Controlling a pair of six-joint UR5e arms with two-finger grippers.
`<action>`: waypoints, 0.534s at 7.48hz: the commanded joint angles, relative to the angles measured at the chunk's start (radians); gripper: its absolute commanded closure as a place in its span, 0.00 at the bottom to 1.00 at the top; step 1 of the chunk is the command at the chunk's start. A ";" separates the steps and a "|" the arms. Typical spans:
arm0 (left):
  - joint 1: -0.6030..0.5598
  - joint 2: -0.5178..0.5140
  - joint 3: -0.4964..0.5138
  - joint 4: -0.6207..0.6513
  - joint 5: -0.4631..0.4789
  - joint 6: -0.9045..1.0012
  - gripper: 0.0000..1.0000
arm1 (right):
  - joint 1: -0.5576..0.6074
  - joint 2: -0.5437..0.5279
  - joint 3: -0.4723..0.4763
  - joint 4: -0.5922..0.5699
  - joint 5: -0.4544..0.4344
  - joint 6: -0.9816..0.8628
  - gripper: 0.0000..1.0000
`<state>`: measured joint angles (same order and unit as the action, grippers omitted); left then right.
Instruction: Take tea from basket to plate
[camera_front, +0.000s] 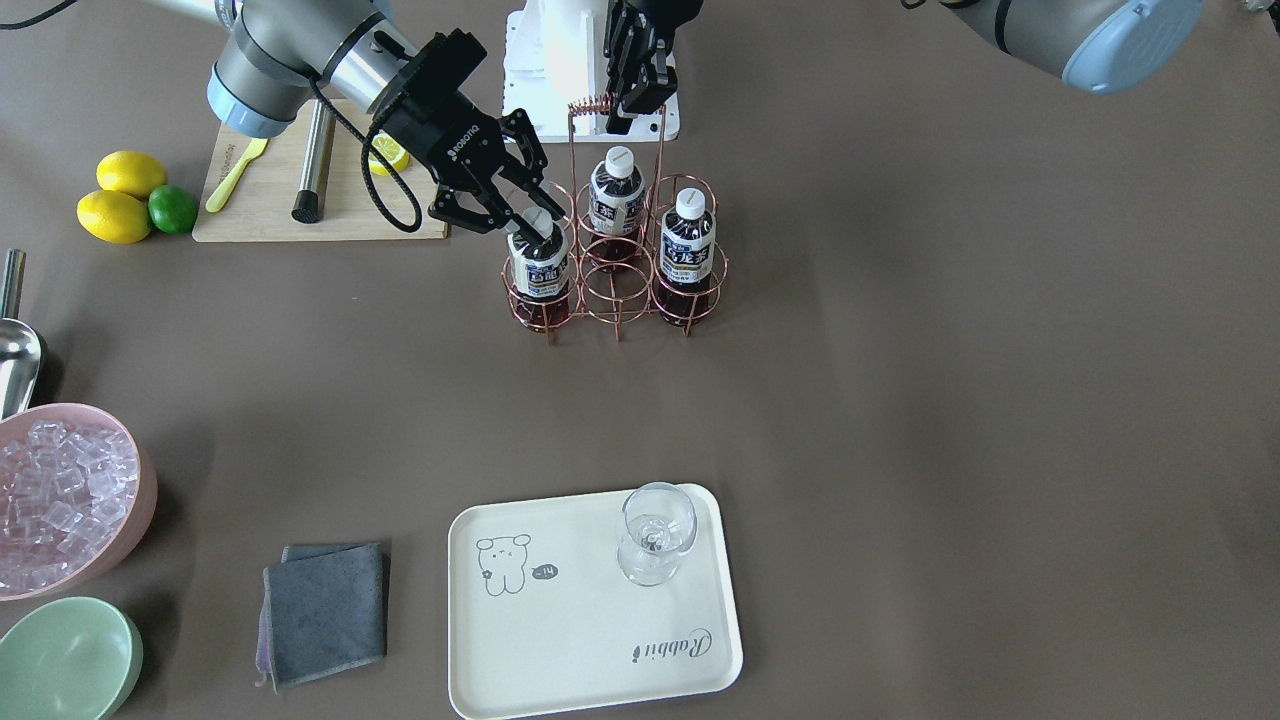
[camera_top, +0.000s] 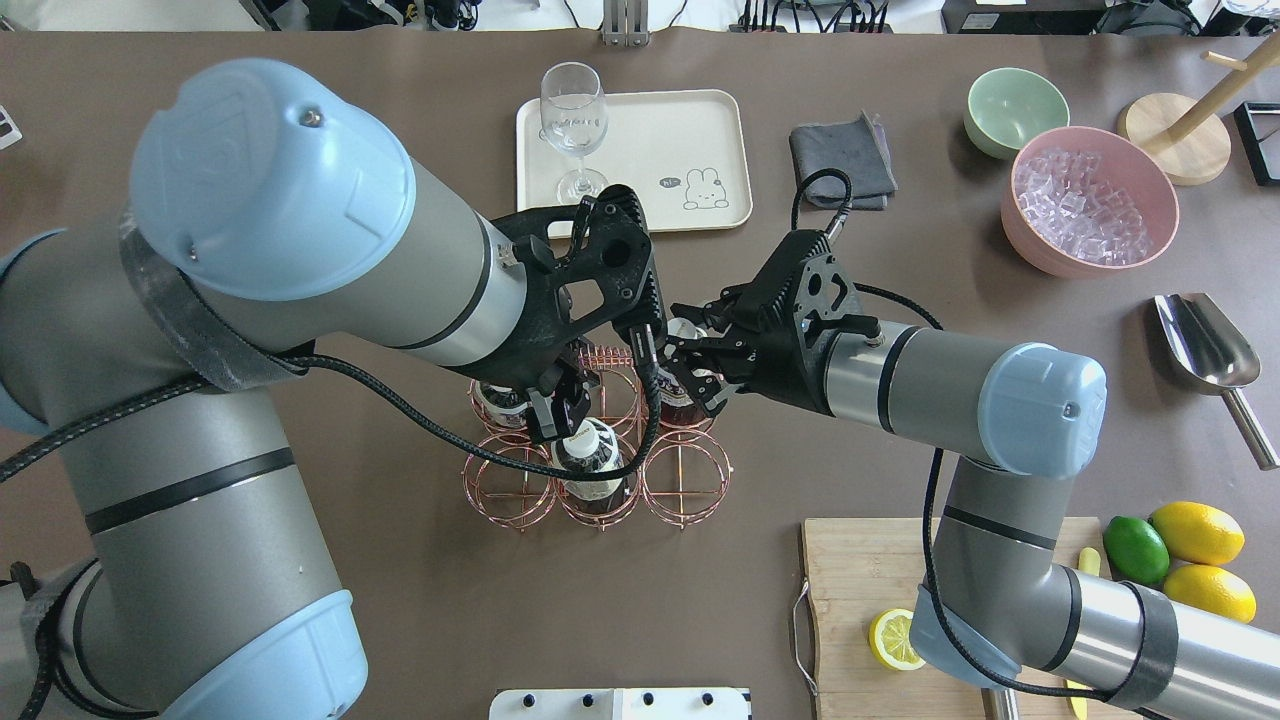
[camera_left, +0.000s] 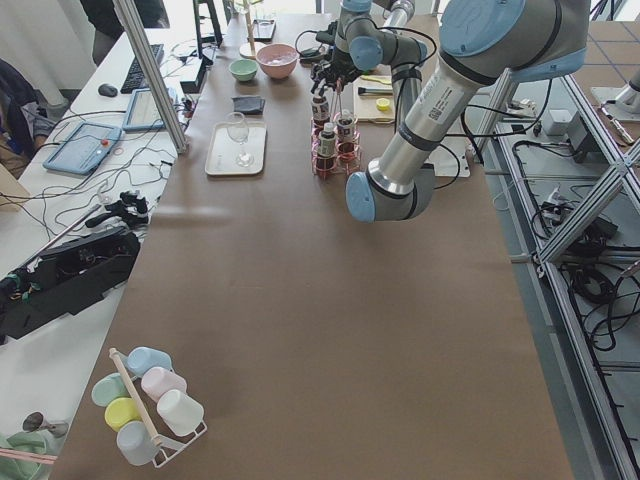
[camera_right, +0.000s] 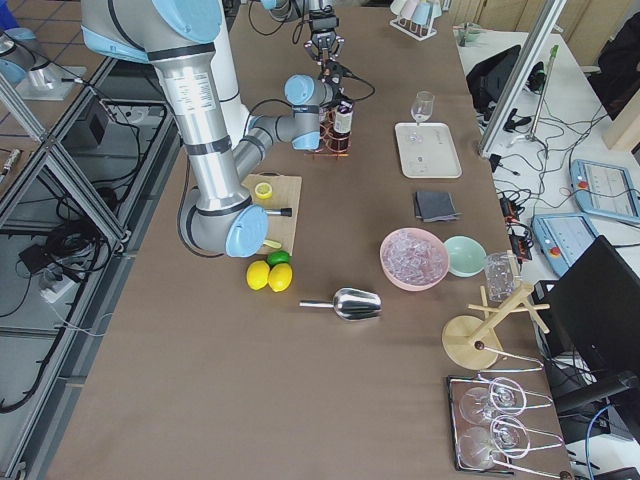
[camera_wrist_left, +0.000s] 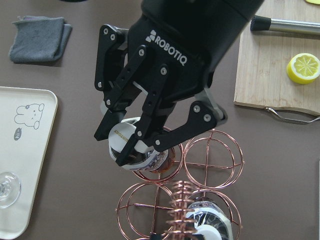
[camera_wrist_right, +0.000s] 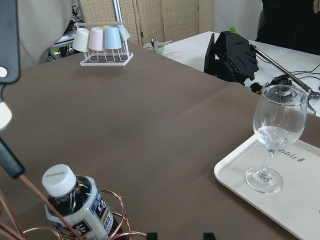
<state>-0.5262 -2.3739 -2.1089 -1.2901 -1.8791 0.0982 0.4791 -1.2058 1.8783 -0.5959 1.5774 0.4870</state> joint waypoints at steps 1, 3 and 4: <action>0.000 0.001 0.000 0.000 0.000 0.000 1.00 | 0.009 0.008 0.068 -0.066 0.013 0.004 1.00; 0.000 -0.001 0.000 0.000 0.000 0.000 1.00 | 0.018 0.008 0.142 -0.123 0.029 0.008 1.00; 0.000 -0.001 0.000 0.000 -0.002 0.000 1.00 | 0.042 0.008 0.156 -0.127 0.056 0.028 1.00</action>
<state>-0.5262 -2.3738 -2.1092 -1.2901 -1.8792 0.0982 0.4929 -1.1984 1.9954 -0.7028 1.5992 0.4952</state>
